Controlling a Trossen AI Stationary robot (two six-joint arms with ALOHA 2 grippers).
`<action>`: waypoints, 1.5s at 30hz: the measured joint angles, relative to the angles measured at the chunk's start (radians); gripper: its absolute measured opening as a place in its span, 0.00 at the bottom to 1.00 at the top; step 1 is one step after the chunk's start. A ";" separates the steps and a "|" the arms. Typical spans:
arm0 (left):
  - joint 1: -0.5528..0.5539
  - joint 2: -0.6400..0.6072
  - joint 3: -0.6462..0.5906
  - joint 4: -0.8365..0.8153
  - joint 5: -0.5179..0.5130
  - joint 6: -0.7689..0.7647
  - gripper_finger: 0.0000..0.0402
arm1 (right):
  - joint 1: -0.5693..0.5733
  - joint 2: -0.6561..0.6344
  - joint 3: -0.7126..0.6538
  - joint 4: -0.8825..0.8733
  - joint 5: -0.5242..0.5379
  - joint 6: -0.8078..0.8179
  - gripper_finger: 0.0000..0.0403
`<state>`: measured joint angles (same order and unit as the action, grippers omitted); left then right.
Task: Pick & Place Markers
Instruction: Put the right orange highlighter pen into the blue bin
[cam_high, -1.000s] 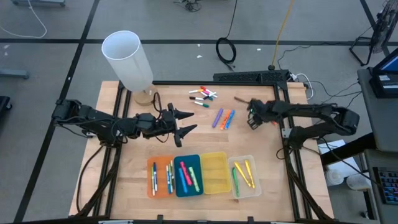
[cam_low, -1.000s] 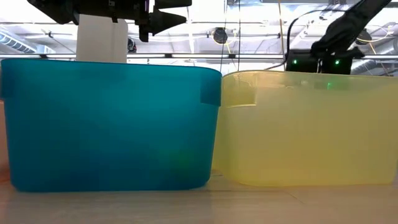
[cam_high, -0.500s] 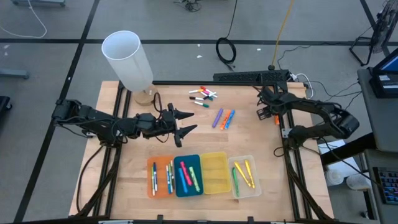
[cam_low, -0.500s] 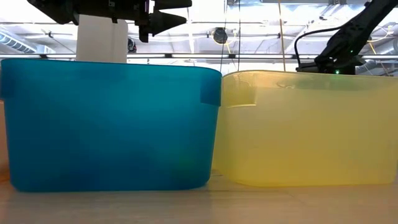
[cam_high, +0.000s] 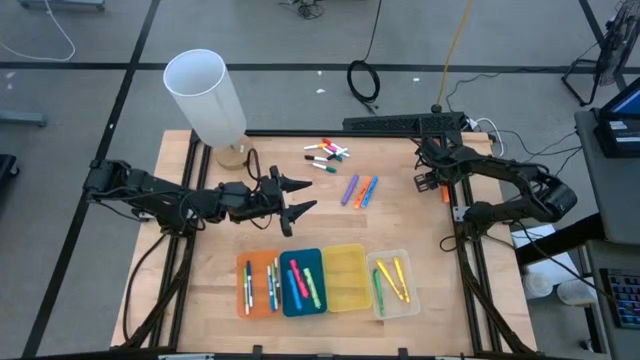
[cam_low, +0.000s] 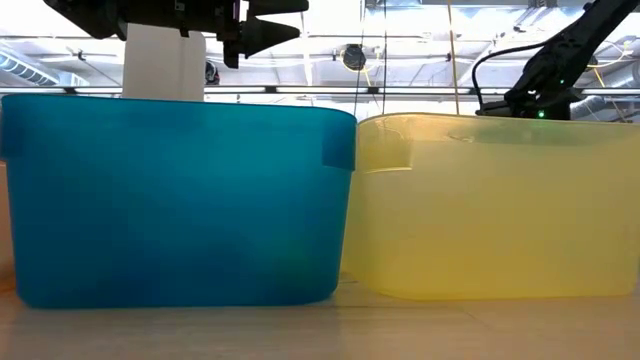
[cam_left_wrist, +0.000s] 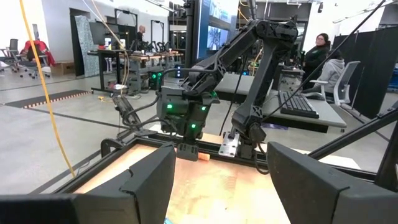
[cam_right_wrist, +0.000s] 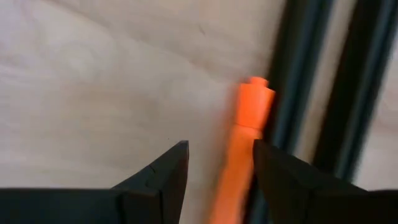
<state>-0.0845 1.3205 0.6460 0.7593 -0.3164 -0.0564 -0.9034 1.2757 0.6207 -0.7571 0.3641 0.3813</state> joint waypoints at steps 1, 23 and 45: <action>0.000 0.000 0.000 0.000 0.000 0.000 0.64 | 0.000 0.000 0.007 -0.024 -0.002 0.009 0.42; 0.000 0.000 0.000 0.000 0.000 -0.001 0.64 | -0.004 0.218 0.054 -0.095 -0.141 -0.026 0.42; 0.000 0.000 0.000 -0.006 0.000 0.001 0.64 | 0.093 0.176 0.056 0.041 -0.282 -0.142 0.10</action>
<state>-0.0845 1.3205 0.6460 0.7528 -0.3161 -0.0551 -0.8109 1.4519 0.6763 -0.7165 0.0825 0.2397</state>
